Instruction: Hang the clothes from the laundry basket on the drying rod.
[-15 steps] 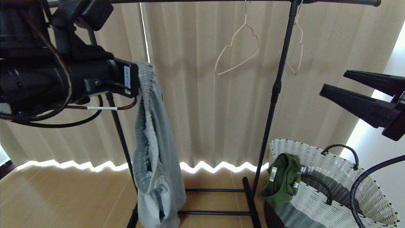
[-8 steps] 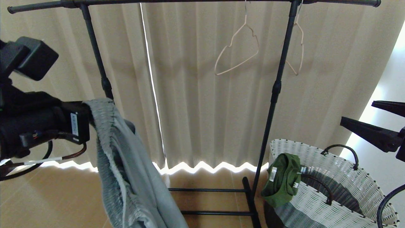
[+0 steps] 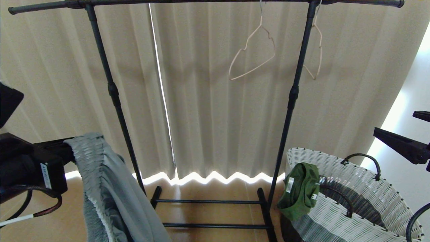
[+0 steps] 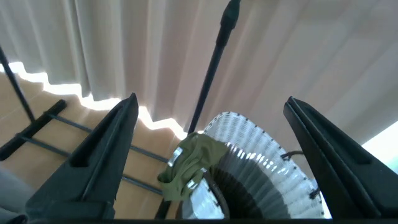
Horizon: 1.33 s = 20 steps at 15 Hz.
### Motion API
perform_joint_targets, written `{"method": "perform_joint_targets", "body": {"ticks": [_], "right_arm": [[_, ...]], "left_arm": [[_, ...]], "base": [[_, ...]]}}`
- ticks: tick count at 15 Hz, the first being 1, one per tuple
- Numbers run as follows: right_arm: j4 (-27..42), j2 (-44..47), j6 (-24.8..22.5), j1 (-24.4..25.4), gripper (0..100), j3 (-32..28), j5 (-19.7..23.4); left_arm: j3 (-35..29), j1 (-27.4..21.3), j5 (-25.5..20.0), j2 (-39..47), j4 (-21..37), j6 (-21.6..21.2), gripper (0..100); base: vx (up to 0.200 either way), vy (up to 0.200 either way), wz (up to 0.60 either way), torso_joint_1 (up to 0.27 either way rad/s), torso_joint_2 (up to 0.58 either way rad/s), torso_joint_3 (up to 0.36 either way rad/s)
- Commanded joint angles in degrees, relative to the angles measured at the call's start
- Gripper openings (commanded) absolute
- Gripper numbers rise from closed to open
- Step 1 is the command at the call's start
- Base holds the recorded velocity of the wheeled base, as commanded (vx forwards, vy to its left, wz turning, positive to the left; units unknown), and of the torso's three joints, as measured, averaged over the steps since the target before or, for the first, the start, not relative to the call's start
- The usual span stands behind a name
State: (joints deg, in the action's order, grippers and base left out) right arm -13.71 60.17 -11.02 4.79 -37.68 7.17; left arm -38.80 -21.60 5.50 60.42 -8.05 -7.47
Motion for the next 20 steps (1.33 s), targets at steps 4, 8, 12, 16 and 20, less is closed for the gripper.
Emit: {"method": "perform_joint_targets", "body": {"ticks": [4, 8, 12, 16, 20], "right_arm": [[-7.6, 0.1, -3.0, 0.0, 100, 5.8, 0.0], [-10.3, -0.1, -5.2, -0.5, 100, 8.3, -0.1], [-10.4, -1.4, -7.5, -0.5, 100, 9.8, -0.8], [-10.2, -0.1, -7.5, -3.2, 100, 8.8, -1.4], [-10.1, -0.1, -7.5, -4.3, 100, 8.9, -1.4]], "left_arm": [[0.5, 1.2, 0.0, -0.8, -0.1, 0.0, 0], [0.7, 1.3, 0.0, -0.7, -0.1, -0.1, 0], [1.1, 3.6, 0.0, -0.6, -0.3, -0.2, 0], [1.9, 3.7, 0.0, -0.7, -0.3, -0.5, 0], [4.0, 3.6, 0.0, -0.5, -0.3, -1.0, 0]], "base": [[0.0, 0.0, 0.0, 0.0, 0.0, 0.0], [0.0, 0.0, 0.0, 0.0, 0.0, 0.0], [0.0, 0.0, 0.0, 0.0, 0.0, 0.0], [0.0, 0.0, 0.0, 0.0, 0.0, 0.0], [0.0, 0.0, 0.0, 0.0, 0.0, 0.0]]}}
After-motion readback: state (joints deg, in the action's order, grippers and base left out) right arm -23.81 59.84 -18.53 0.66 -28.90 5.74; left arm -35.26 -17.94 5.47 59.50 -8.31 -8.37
